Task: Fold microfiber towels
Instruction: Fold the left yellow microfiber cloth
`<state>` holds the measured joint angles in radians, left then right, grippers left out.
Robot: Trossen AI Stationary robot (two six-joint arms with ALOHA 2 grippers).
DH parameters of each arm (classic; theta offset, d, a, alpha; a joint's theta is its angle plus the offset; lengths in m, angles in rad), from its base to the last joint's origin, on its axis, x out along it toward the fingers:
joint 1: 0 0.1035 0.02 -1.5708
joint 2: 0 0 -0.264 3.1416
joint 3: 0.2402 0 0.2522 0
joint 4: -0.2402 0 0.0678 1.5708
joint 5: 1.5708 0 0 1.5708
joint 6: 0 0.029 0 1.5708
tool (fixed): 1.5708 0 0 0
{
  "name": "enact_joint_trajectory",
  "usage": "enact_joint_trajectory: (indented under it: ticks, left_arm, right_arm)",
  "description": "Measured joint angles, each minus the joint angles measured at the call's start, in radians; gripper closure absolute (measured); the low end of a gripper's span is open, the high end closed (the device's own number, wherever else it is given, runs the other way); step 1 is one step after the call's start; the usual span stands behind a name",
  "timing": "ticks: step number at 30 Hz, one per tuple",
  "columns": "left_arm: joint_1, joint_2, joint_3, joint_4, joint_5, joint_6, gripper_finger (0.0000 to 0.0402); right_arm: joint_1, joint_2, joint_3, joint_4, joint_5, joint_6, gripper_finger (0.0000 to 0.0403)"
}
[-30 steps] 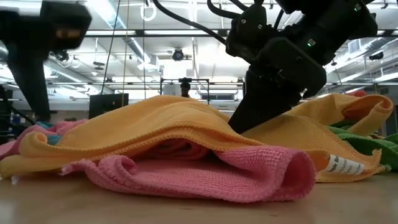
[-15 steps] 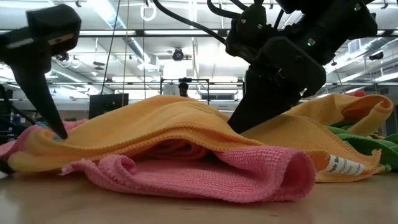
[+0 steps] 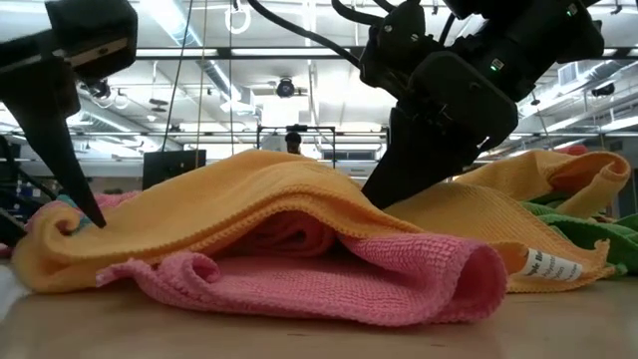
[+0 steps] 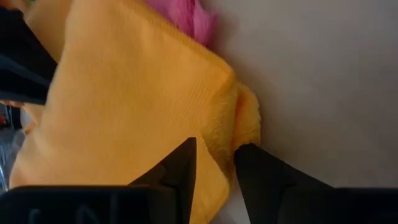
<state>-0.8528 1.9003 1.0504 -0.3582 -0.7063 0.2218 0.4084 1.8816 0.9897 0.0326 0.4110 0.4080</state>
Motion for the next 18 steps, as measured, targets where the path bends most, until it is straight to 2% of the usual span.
enact_joint_trajectory:
  ticks: [10,14,18]
  left_arm:
    - [0.0,0.0,0.0,0.057,0.0,-0.033,0.0285]
    - [0.007,-0.002,0.0,0.076,0.024,-0.109,0.031]
    - [0.035,-0.002,0.0,0.078,0.138,-0.201,0.0358]
  right_arm:
    - [0.0,0.0,0.0,0.001,0.0,0.0,0.029]
    - [0.0,0.0,0.0,0.001,0.0,0.0,0.029]
    - [0.0,-0.007,0.001,0.005,0.0,0.0,0.029]
